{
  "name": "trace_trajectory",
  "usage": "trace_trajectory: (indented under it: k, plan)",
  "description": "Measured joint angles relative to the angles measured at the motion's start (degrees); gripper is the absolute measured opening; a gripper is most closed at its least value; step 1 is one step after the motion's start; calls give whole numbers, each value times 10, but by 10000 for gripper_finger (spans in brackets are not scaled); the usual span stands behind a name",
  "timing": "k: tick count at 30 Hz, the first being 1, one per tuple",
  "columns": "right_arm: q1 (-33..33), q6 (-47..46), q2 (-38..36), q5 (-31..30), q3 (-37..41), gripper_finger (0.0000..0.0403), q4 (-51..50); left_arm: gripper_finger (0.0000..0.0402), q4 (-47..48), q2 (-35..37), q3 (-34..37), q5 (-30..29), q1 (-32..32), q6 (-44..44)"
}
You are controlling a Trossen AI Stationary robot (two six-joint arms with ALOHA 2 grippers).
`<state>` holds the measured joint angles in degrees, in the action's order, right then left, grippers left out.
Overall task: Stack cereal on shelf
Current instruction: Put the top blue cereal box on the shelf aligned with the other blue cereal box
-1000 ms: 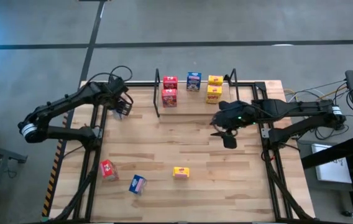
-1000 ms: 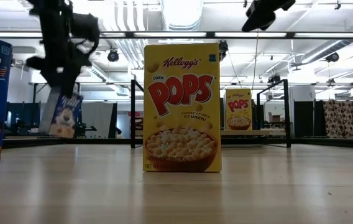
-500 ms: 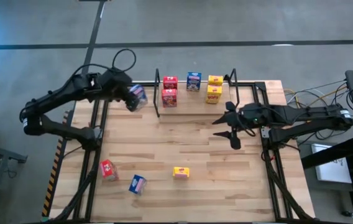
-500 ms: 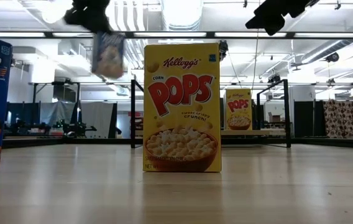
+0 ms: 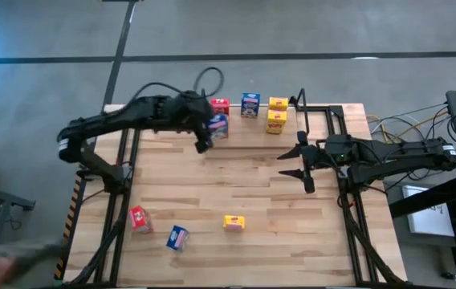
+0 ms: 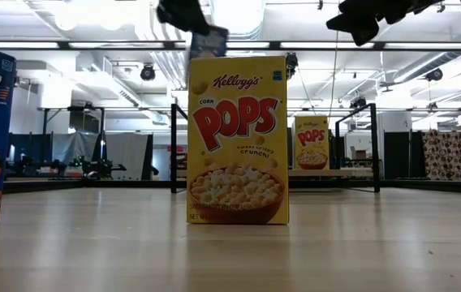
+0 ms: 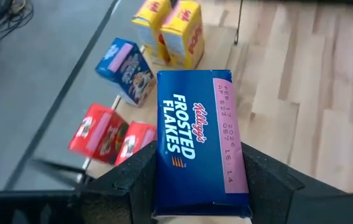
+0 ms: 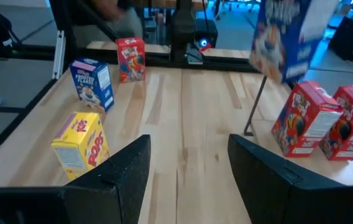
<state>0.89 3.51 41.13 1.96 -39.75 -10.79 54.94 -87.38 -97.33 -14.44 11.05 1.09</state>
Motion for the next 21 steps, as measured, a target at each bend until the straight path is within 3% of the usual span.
trace_trajectory:
  k: [15,21]
  plan:
    - [0,-6,-40,2,31,206,26,178,-4,-227,-178,41,8,197]
    - [0,-9,-39,16,32,205,26,178,2,-288,-234,117,39,227]
